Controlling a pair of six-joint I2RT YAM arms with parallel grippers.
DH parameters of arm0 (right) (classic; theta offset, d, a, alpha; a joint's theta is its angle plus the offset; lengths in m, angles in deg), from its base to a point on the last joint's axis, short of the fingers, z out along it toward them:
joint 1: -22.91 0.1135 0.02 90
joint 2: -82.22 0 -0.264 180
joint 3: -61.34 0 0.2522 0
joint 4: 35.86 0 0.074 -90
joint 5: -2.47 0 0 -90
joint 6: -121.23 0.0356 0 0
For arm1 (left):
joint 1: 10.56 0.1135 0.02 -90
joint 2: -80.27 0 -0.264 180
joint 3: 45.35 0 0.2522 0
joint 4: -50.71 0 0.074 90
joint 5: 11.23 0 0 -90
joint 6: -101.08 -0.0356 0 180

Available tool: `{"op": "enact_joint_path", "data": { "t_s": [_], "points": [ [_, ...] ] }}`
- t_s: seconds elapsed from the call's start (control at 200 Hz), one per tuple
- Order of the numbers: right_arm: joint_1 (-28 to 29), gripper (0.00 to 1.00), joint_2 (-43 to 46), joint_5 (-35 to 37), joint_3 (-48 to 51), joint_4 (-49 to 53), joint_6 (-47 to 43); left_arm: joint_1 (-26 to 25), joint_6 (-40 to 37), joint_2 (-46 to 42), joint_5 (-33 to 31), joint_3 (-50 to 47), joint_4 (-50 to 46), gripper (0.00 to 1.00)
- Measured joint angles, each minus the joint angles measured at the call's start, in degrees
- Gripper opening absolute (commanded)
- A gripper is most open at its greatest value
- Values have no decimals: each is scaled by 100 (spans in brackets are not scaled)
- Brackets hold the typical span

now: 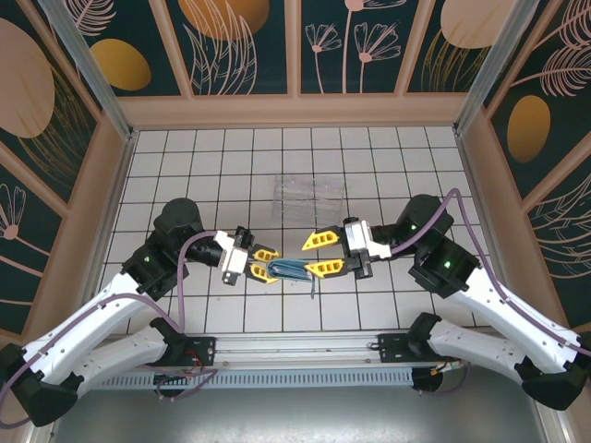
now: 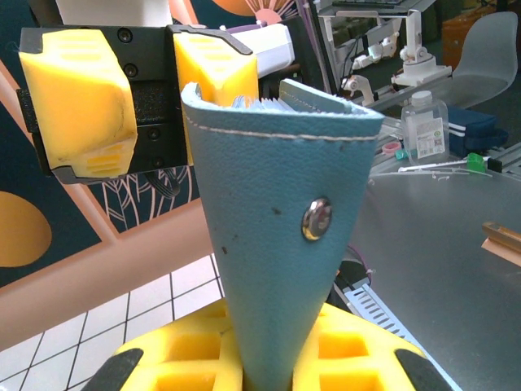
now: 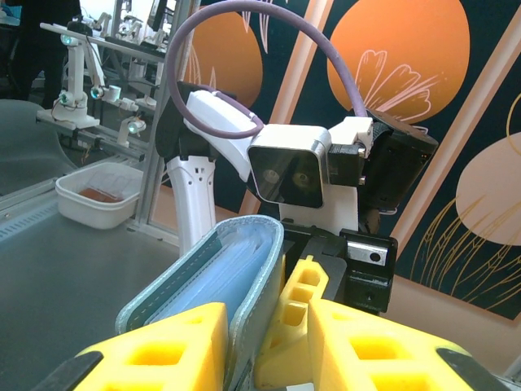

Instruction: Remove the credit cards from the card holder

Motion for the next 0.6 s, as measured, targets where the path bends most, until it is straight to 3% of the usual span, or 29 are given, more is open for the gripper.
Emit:
{"op": "enact_joint_path", "data": {
  "t_s": [0.595],
  "points": [
    [0, 32, -205, -50, -461, 57, -155, 0, -72, 0, 2, 0, 0, 0]
  ]
}}
